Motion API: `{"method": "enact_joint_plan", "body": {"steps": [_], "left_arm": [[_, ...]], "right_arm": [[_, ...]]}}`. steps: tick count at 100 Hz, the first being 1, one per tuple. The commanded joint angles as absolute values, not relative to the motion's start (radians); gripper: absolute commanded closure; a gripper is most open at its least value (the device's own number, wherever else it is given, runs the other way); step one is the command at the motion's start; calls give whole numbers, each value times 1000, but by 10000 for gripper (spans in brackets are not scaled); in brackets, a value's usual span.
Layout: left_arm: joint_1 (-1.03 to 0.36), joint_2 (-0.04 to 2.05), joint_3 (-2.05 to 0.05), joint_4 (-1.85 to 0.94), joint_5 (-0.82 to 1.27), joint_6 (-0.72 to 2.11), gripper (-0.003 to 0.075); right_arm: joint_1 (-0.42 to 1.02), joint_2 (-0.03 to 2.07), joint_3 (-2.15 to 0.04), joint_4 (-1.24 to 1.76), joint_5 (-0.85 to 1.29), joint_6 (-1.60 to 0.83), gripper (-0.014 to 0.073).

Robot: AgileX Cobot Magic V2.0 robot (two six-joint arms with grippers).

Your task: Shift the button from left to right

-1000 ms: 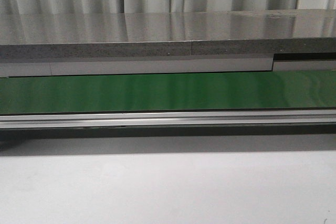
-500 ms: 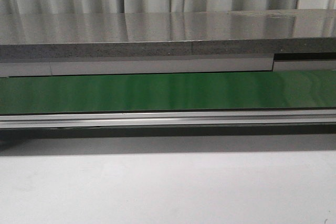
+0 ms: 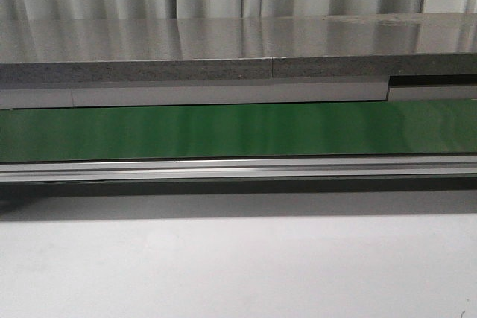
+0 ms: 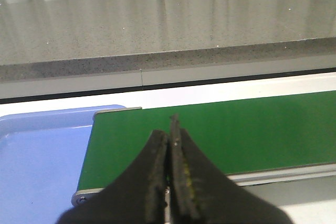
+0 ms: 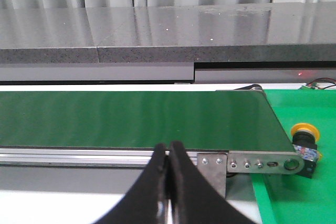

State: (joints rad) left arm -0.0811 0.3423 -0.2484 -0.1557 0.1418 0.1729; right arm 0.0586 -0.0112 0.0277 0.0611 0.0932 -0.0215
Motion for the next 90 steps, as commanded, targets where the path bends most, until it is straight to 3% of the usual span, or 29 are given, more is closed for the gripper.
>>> {"method": "enact_joint_plan", "body": {"steps": [1, 90], "left_arm": [[-89, 346, -275, -166, 57, 175, 741], [-69, 294, -275, -119, 50, 154, 741]], "right_arm": [[60, -31, 13, 55, 7, -20, 662], [60, -31, 13, 55, 7, -20, 662]]}}
